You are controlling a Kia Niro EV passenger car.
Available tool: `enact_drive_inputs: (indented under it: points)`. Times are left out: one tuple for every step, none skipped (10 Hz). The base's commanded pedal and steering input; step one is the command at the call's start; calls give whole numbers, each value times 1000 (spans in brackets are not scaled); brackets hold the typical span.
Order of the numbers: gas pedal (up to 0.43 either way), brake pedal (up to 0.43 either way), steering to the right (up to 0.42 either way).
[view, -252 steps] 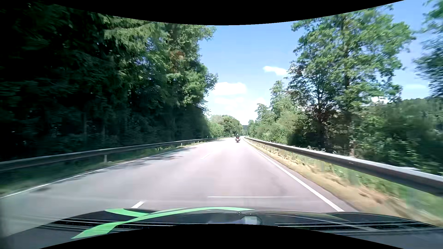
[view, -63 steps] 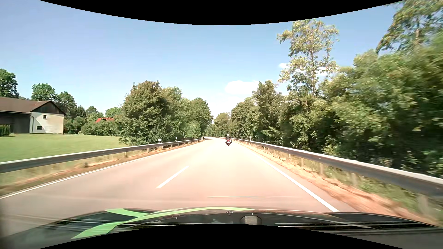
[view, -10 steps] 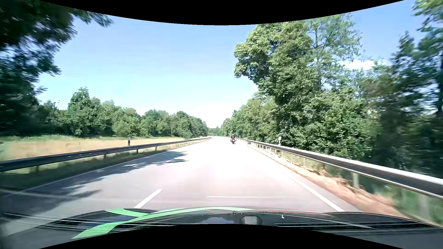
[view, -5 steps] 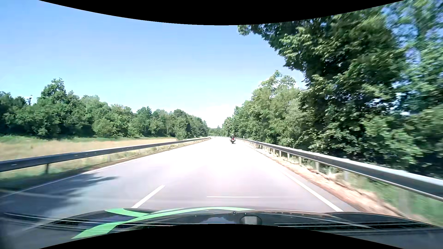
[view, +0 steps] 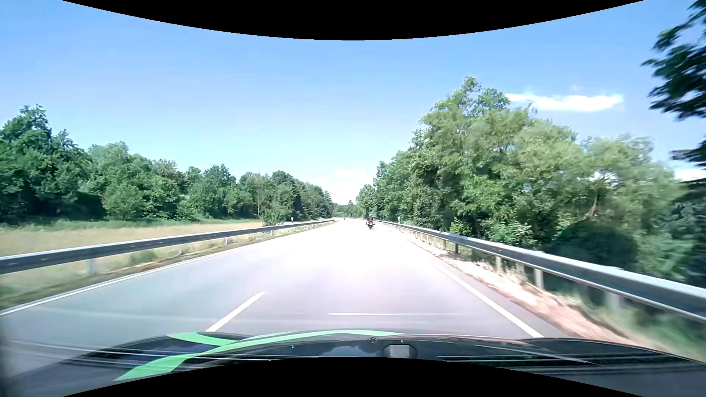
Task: Follow the waypoints while adhering to traffic rules and regulations
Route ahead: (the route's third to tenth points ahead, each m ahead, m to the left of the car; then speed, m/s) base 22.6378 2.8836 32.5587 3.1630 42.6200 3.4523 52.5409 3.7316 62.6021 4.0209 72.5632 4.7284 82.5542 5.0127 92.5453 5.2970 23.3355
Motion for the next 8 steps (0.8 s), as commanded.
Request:
enact_drive_inputs:
  points:
    - [287, 0, -5]
    - [299, 0, -5]
    - [311, 0, -5]
    - [319, 0, -5]
    - [319, 0, -5]
    - [319, 0, -5]
    - [260, 0, -6]
    - [240, 0, -5]
